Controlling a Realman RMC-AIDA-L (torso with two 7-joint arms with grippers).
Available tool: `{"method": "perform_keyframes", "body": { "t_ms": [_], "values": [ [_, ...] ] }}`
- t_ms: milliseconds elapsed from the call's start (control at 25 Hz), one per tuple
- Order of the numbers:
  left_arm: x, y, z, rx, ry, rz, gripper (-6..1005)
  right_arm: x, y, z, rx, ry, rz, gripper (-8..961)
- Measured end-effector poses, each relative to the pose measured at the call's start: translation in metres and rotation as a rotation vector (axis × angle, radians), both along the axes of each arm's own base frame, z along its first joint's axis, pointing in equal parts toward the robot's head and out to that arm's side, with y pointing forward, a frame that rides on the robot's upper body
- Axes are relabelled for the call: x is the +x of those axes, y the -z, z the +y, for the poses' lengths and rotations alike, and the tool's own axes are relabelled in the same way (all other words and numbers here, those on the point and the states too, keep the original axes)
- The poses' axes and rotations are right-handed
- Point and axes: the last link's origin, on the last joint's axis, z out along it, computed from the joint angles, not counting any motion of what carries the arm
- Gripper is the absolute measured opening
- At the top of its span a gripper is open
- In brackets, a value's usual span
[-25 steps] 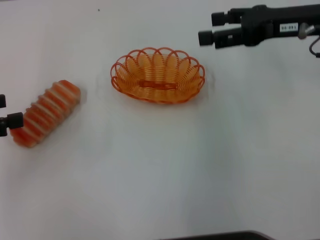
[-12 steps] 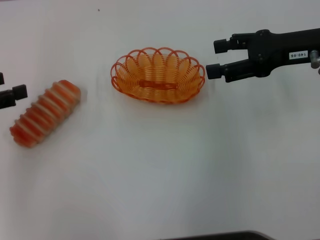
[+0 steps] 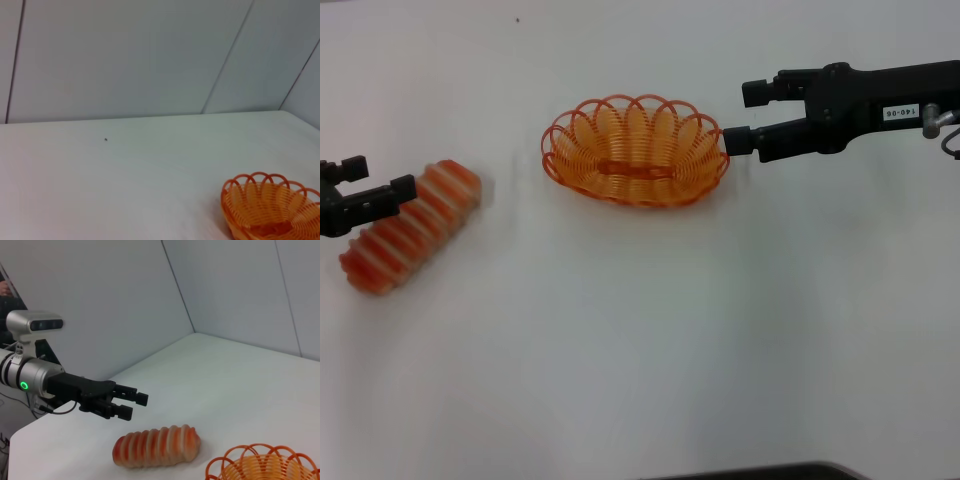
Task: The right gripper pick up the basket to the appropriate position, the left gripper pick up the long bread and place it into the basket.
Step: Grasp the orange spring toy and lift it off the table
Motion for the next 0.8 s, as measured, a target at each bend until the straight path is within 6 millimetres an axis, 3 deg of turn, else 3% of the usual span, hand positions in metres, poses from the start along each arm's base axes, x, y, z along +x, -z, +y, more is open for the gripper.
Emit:
{"method": "perform_keyframes", "body": {
  "t_ms": [800],
  "values": [
    [-0.016, 0.037, 0.001, 0.027, 0.027, 0.04, 842, -0.01, 0.007, 0.003, -0.004, -0.026, 0.019, 959]
  ]
}}
